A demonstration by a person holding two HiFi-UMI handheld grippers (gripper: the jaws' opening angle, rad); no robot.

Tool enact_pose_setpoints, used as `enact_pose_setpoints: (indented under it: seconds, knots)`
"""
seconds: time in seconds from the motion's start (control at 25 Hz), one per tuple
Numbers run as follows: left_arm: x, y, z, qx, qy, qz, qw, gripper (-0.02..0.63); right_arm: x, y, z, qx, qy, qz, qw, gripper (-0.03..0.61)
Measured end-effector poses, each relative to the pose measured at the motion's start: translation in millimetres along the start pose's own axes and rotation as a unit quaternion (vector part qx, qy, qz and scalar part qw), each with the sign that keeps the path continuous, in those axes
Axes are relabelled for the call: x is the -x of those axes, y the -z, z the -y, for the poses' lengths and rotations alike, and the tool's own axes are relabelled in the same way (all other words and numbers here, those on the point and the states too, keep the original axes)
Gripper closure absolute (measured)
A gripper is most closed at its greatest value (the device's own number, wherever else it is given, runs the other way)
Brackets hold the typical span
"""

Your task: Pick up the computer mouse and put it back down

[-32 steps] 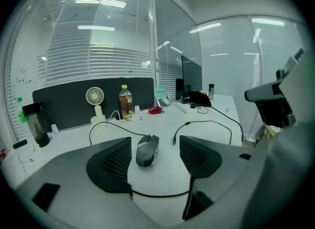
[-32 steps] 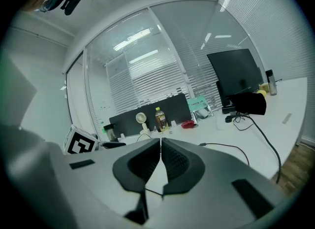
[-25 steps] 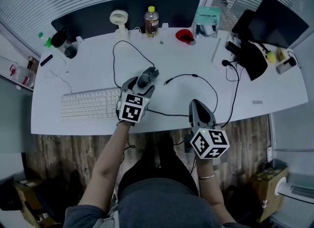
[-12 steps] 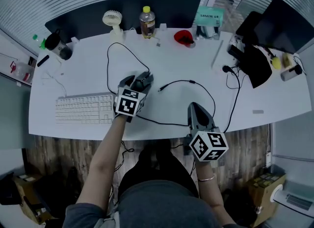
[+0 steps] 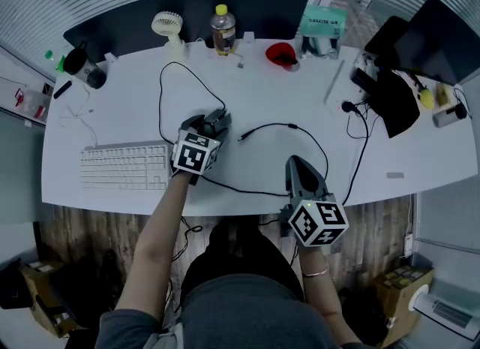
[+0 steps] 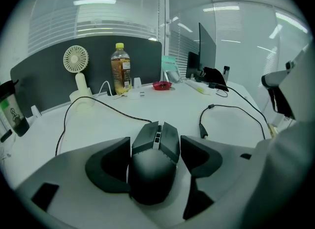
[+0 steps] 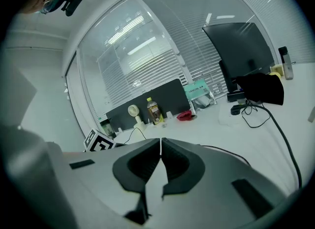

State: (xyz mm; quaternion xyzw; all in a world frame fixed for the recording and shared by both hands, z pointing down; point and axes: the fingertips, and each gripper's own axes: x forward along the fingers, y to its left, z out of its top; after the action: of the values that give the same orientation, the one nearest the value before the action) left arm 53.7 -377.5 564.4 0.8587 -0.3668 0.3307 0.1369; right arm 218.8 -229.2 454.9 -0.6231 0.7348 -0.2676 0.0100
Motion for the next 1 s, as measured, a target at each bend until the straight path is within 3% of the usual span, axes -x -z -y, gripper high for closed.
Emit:
enact_pose_setpoints:
  seconds: [0.48,0.68,1.0]
  knots:
    - [-0.4,3.5,-2.2,0.002,-0.025,-0.002,0.9997,0.308,-2.4,1.9,0.5,-0.001,-0.01,-0.009,1.0,0.58]
    - [17.8,-1.6,0.7,-0.004,-0.045,0.005,0.999,0.308,-4.9,1.8,-2.0,0.001,-0.02,-0.013,1.0,0.581]
    - [55.0,-9.7,2.3,0.021,-0.072,0.025,0.9969,0.308,-12.4,2.6,-21.3,0.007,-0.055,-0.017,0.998,0.583]
